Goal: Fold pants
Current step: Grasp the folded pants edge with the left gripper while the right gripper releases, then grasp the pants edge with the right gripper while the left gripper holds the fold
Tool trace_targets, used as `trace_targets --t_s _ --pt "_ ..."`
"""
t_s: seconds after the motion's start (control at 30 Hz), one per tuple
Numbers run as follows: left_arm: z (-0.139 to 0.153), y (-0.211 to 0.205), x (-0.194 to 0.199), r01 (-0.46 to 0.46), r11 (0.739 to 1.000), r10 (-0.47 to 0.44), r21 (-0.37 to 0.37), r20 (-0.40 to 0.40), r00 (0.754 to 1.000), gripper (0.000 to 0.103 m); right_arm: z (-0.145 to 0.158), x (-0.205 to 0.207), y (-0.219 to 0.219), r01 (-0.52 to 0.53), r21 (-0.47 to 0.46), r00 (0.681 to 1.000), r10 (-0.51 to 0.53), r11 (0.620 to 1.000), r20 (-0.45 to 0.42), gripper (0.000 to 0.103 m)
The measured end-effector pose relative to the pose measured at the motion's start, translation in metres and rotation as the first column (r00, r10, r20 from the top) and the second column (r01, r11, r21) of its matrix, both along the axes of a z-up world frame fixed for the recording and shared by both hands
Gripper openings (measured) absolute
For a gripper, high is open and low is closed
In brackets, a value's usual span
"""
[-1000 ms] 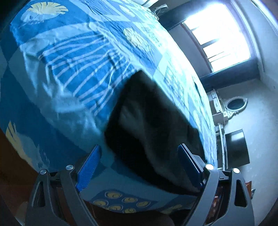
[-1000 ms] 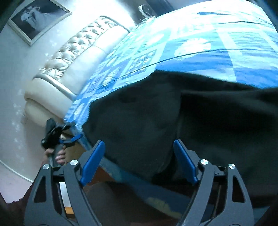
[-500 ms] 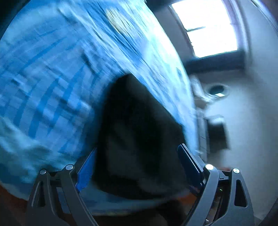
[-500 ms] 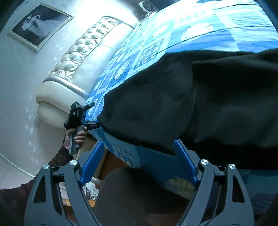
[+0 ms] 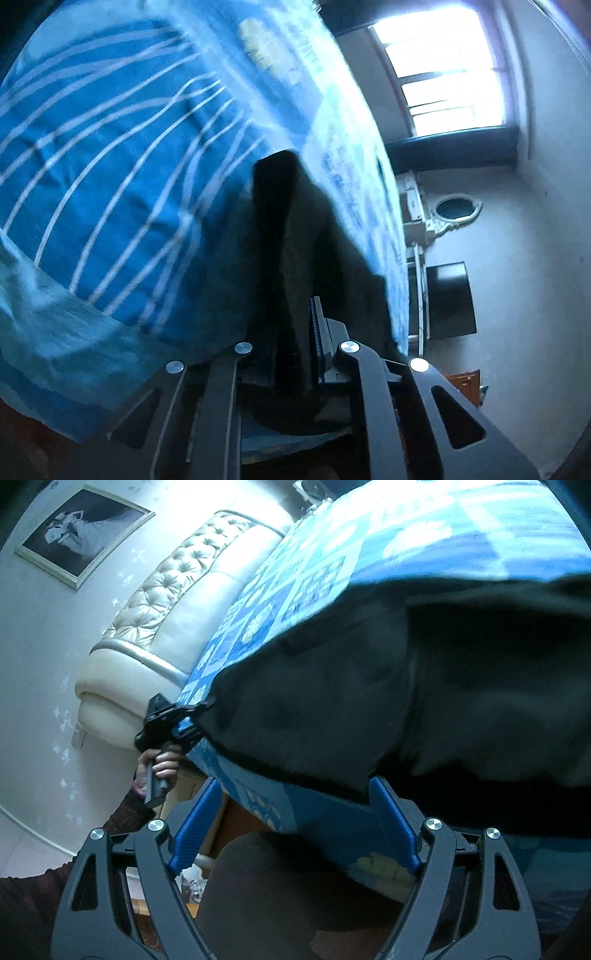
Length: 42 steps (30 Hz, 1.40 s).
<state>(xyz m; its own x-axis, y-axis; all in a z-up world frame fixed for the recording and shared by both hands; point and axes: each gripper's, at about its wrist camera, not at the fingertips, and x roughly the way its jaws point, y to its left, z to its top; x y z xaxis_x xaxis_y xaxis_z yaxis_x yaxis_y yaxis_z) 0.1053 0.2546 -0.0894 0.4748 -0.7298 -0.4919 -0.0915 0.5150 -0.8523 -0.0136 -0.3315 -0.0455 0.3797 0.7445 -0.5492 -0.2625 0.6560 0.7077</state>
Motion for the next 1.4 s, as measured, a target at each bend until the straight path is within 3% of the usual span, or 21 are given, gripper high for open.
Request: trace_targets --t_s 0.13,0.3,0.43,0.57,0.7,0.8,0.87,0.97,1.13,1.17,1.23,1.27,1.3,1.4 --pt "0.048 -0.020 0.002 0.010 1.000 -0.008 -0.017 0.095 0.995 0.013 0.020 0.007 -0.025 0.019 -0.033 1.000 -0.019 0.999 0.020 0.082" --pt "0.128 -0.095 -0.001 0.100 0.995 -0.100 0.011 0.211 0.972 0.014 0.039 0.008 -0.075 0.064 -0.042 0.998 -0.064 0.997 -0.002 0.082" --pt "0.168 -0.178 -0.011 0.194 0.977 -0.212 0.090 0.277 0.937 0.014 0.038 -0.006 -0.116 0.106 -0.027 0.994 -0.107 0.994 -0.031 0.082" --pt "0.187 -0.274 -0.023 0.293 0.931 -0.350 0.219 0.301 0.887 0.013 0.032 -0.027 -0.150 0.154 -0.024 0.988 -0.155 0.988 -0.031 0.082" --pt "0.181 -0.364 -0.024 0.383 0.881 -0.455 0.279 0.274 0.847 0.014 0.024 -0.040 -0.175 0.179 0.011 0.983 -0.179 0.984 -0.037 0.082" --pt "0.156 -0.424 -0.022 0.453 0.851 -0.511 0.266 0.223 0.830 0.014 0.022 -0.045 -0.193 0.217 0.042 0.976 -0.216 0.975 -0.028 0.082" --pt "0.139 -0.453 -0.021 0.467 0.823 -0.542 0.323 0.200 0.816 0.013 0.020 -0.049 -0.204 0.247 0.078 0.969 -0.245 0.966 -0.030 0.082" --pt "0.102 -0.497 -0.020 0.479 0.790 -0.560 0.382 0.134 0.817 0.013 0.019 -0.051 -0.213 0.268 0.097 0.963 -0.266 0.959 -0.029 0.082" --pt "0.051 -0.527 -0.017 0.483 0.756 -0.559 0.441 0.053 0.827 0.015 0.009 -0.056 -0.224 0.304 0.119 0.953 -0.300 0.945 -0.048 0.082" --pt "0.050 -0.529 -0.018 0.480 0.753 -0.561 0.450 0.058 0.825 0.018 0.008 -0.056 -0.225 0.308 0.123 0.951 -0.304 0.943 -0.049 0.082" --pt "0.054 -0.533 -0.023 0.474 0.764 -0.560 0.438 0.087 0.824 0.038 0.007 -0.056 -0.229 0.319 0.125 0.948 -0.315 0.940 -0.049 0.082" --pt "0.060 -0.531 -0.033 0.485 0.778 -0.564 0.399 0.105 0.819 0.056 0.007 -0.056 -0.230 0.324 0.127 0.946 -0.320 0.938 -0.048 0.082" --pt "0.061 -0.530 -0.036 0.489 0.789 -0.563 0.371 0.118 0.818 0.064 0.008 -0.055 -0.231 0.327 0.130 0.945 -0.323 0.936 -0.047 0.082" --pt "0.075 -0.528 -0.046 0.507 0.805 -0.571 0.309 0.169 0.803 0.064 0.009 -0.055 -0.238 0.339 0.142 0.941 -0.336 0.930 -0.047 0.082"
